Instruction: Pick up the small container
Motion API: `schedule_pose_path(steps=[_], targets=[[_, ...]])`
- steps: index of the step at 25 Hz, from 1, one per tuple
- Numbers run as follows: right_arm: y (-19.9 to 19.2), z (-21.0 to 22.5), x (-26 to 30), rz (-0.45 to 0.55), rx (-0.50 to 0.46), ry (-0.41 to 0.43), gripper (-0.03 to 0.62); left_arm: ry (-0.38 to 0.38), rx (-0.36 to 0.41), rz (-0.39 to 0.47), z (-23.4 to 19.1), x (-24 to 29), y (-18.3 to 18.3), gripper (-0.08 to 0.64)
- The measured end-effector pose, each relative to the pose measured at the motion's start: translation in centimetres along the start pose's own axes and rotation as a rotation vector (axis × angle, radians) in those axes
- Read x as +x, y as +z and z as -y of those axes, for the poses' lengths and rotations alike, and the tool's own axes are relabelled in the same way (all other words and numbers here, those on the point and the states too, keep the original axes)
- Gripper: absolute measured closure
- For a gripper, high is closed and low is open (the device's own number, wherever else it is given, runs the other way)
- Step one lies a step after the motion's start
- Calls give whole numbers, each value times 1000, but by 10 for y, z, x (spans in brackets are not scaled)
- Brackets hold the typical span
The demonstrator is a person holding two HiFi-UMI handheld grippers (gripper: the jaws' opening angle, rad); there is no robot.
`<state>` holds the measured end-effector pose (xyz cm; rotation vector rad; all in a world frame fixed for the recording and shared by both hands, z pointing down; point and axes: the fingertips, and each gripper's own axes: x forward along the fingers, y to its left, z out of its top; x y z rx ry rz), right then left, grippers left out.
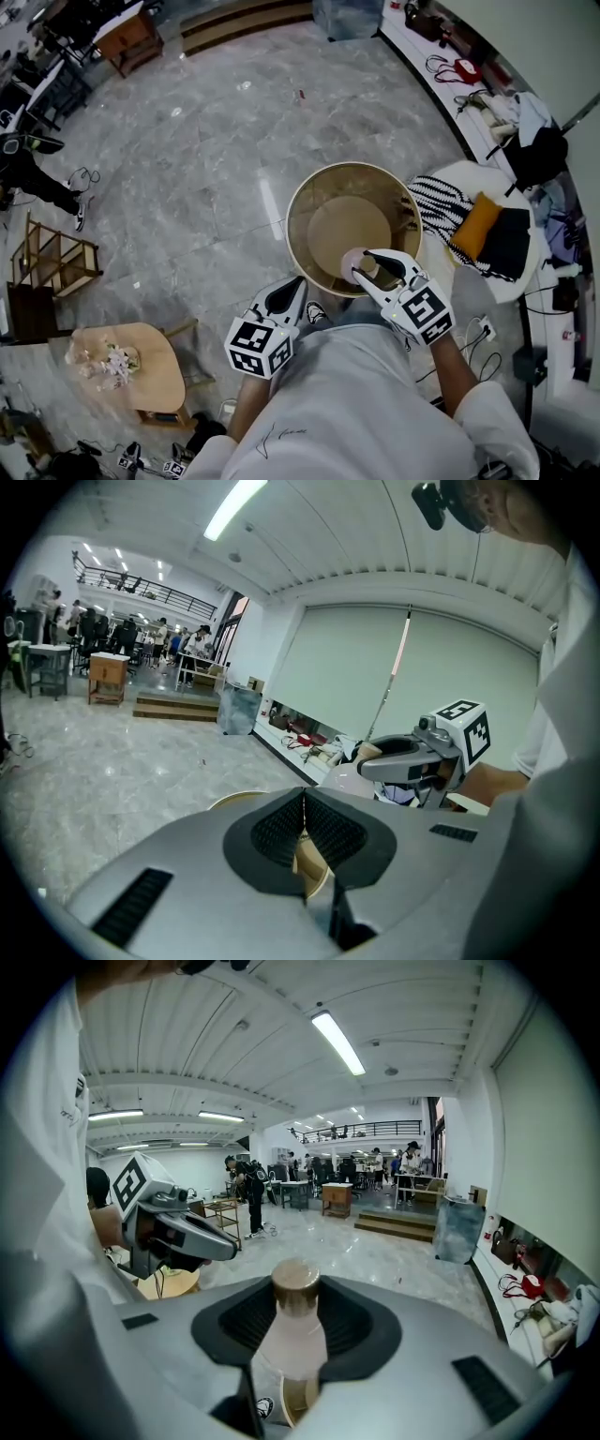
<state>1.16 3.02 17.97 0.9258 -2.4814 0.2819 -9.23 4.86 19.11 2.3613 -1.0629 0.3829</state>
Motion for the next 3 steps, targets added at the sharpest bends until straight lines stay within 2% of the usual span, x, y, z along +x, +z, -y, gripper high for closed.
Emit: schedule_pose_path(steps=[3], targets=[[-2,2,-3,-1,0,-1,445,-21,6,-17,6,3,-4,543]])
